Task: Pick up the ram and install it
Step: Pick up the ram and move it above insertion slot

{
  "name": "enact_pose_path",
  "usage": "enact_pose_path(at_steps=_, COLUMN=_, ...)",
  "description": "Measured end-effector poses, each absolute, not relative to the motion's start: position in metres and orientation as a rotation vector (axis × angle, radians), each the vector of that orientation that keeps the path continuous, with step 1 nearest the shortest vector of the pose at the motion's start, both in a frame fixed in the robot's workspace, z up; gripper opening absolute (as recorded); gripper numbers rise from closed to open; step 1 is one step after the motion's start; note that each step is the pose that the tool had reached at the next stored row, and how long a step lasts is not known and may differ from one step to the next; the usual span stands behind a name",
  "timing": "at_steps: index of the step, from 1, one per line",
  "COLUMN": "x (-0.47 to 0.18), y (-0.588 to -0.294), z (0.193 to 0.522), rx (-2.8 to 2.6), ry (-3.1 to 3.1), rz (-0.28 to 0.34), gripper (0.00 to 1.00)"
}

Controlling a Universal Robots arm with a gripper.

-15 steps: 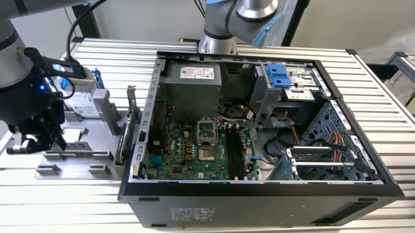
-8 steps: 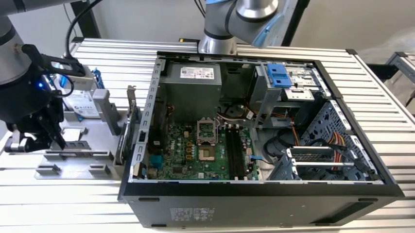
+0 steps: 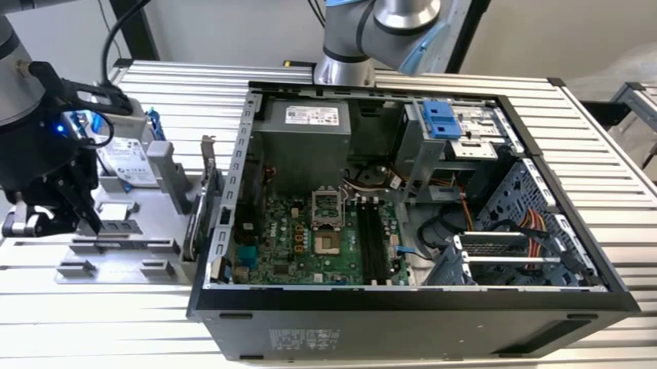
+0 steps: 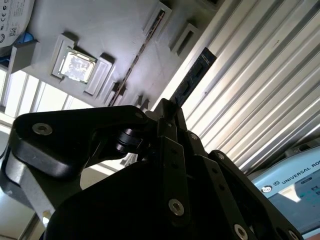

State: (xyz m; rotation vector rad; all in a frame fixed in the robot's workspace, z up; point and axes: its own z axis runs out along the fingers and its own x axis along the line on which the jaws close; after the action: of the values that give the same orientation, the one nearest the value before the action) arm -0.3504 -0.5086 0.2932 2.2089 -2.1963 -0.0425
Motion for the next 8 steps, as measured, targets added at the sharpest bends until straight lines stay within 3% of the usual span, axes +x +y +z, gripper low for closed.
enact_pose_path(at_steps=8, x=-0.3504, y=-0.5087, z=0.2986, rx=2.209, ry=-2.196, rz=-0.042, gripper=0.0)
